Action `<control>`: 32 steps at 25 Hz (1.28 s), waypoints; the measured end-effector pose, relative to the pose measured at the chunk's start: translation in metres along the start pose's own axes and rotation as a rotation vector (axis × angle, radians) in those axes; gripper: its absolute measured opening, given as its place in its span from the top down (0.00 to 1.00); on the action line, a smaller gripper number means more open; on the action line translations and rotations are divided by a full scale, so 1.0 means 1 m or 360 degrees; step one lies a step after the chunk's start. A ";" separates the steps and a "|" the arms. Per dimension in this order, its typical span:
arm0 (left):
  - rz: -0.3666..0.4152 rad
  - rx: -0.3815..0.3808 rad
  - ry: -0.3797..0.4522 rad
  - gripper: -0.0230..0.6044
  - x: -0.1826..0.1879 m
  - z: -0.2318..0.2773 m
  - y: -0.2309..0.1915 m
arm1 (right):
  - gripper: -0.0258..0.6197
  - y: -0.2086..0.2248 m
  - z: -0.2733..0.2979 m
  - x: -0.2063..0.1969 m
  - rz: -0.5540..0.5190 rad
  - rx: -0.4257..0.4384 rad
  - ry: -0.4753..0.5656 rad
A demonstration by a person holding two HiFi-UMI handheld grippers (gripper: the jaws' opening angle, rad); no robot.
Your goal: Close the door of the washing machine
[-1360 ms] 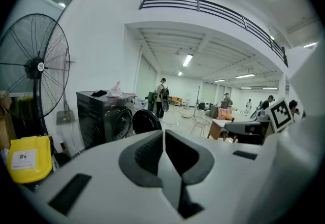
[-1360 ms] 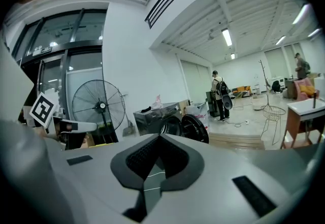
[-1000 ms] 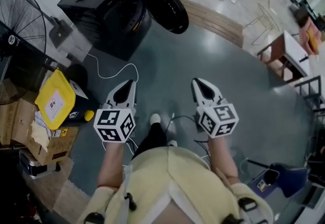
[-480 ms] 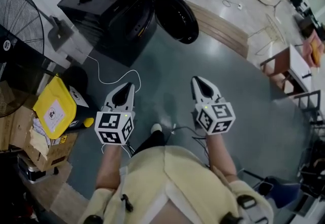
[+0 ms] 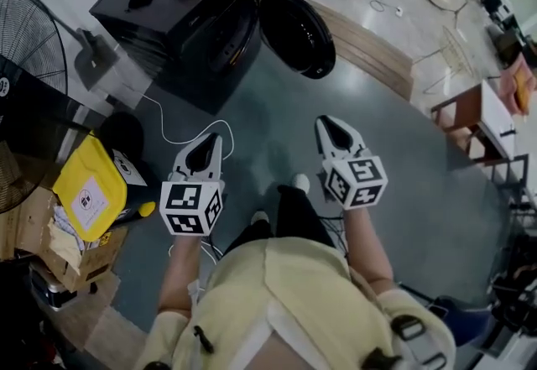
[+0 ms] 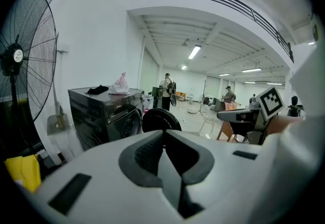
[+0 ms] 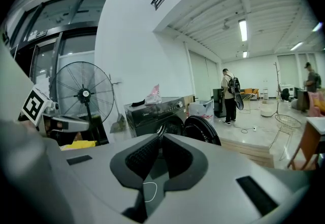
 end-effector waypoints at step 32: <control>-0.0132 0.0236 -0.0106 0.93 0.058 0.260 -0.006 | 0.74 0.255 0.239 -0.008 -0.0174 0.0042 -0.0364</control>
Point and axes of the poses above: the fingertips, and each gripper's own axes: z forward along the fingers, y to its right, x out of its top, the point moved 1 cm from there along -z, backward along the fingers, and after that the axes turned 1 degree about y, right-handed, at the moved point
